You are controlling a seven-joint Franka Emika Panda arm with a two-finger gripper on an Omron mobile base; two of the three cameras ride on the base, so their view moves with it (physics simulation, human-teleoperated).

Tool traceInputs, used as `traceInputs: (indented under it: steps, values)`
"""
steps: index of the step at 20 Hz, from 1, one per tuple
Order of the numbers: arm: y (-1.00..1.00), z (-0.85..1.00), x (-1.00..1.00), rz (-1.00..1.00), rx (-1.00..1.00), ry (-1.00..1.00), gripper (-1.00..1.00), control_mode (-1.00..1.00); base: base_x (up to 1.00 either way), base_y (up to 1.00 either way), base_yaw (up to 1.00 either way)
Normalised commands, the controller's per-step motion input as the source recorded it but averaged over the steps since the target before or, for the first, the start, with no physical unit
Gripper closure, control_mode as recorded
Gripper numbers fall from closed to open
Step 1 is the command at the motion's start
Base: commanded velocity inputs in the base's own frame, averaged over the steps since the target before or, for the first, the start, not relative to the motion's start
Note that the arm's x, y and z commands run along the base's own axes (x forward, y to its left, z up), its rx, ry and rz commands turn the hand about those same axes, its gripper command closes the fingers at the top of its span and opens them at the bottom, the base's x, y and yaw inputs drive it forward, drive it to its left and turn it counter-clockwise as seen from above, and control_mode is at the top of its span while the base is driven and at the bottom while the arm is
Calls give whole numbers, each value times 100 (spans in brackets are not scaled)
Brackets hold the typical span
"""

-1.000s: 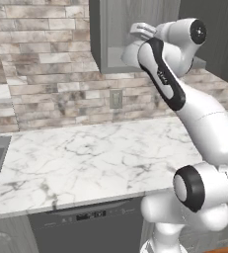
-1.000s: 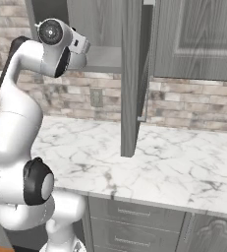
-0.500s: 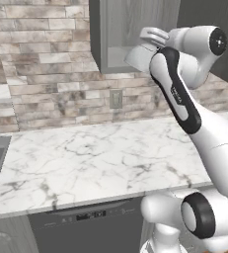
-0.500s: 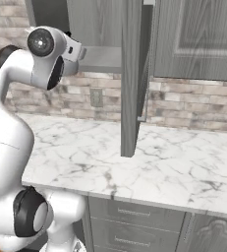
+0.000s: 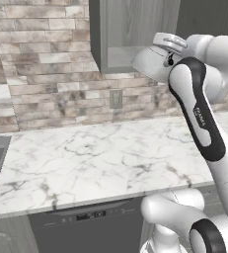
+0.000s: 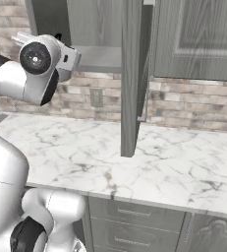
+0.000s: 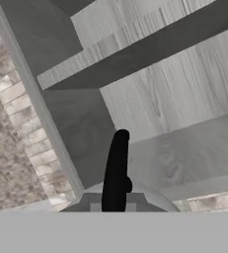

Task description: Open the cabinet, pick the kettle from the cabinet, and place it in the sink.

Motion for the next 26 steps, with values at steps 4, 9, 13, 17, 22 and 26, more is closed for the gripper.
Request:
traceInputs:
  steps: [4, 9, 13, 17, 22, 26]
  values:
    - [-1, 0, -53, 14, 0, 3, 100, -100, 0, 0, 0]
    - [0, 0, -46, 18, -6, 9, 100, -100, 0, 0, 0]
    - [0, 0, -46, 22, -10, 8, 100, -100, 0, 0, 0]
    - [1, -7, -51, 28, -12, 0, 100, -100, 0, 0, 0]
    - [1, -13, -60, 26, -11, -1, 100, -100, 0, 0, 0]
    - [5, -15, -53, 24, -13, 0, 100, -100, 0, 0, 0]
